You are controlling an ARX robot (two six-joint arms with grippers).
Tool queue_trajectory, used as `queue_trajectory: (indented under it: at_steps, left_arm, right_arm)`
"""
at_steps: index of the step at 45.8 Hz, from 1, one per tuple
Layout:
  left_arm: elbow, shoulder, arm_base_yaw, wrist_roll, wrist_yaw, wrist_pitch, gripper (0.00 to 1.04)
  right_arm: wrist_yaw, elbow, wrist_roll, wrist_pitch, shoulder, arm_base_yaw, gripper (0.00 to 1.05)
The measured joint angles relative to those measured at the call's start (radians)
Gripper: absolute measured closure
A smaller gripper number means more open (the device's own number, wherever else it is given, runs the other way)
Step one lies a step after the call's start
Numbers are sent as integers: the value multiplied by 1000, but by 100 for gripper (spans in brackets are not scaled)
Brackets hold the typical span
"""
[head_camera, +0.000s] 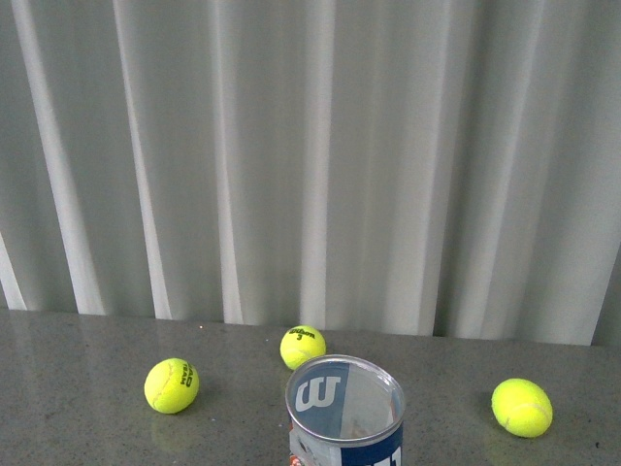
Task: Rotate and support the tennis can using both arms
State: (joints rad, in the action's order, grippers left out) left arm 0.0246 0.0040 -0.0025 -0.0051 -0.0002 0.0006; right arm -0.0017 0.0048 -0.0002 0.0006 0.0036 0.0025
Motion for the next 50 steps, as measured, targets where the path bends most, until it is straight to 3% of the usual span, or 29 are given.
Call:
queue_trajectory:
  at_steps: [11,50]
  left_arm:
    - [0,0,0,1,0,0,5]
    - [0,0,0,1,0,0,7]
  right_arm:
    - [0,0,0,0,0,0,7]
    - [0,0,0,0,0,0,7]
